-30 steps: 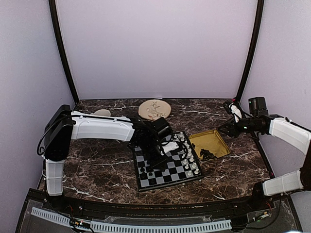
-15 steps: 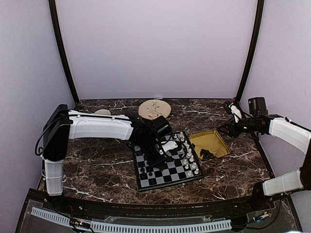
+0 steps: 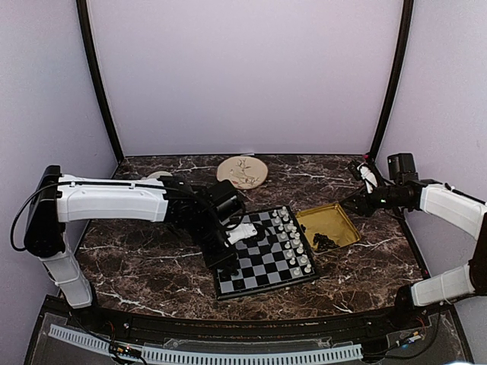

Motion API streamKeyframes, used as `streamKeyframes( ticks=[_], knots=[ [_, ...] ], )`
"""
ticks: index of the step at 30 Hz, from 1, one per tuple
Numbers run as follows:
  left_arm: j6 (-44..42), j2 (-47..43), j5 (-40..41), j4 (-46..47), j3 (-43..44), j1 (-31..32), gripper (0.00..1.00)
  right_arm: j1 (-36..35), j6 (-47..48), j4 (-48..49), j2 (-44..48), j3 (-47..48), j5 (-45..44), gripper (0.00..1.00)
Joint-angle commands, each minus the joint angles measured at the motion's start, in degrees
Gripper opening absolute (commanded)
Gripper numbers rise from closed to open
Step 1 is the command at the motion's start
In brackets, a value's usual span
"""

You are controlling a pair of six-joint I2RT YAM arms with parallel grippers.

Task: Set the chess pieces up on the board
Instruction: Place the rook at a8.

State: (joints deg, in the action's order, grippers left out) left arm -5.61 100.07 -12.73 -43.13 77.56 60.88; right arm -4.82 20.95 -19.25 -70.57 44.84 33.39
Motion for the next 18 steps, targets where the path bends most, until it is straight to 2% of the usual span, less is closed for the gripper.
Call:
streamKeyframes(
  ticks=[1,18],
  knots=[
    [-0.8,-2.1,-0.5,-1.9,-3.6,1.3,0.04,0.2,0.8,1.7,-0.1,-0.5,0.6,0.35],
    [-2.2,1.1,1.5,-0.2,-5.0,1.8,0.05,0.2,1.0,1.6,0.1,-0.8,0.3,0.35]
  ],
)
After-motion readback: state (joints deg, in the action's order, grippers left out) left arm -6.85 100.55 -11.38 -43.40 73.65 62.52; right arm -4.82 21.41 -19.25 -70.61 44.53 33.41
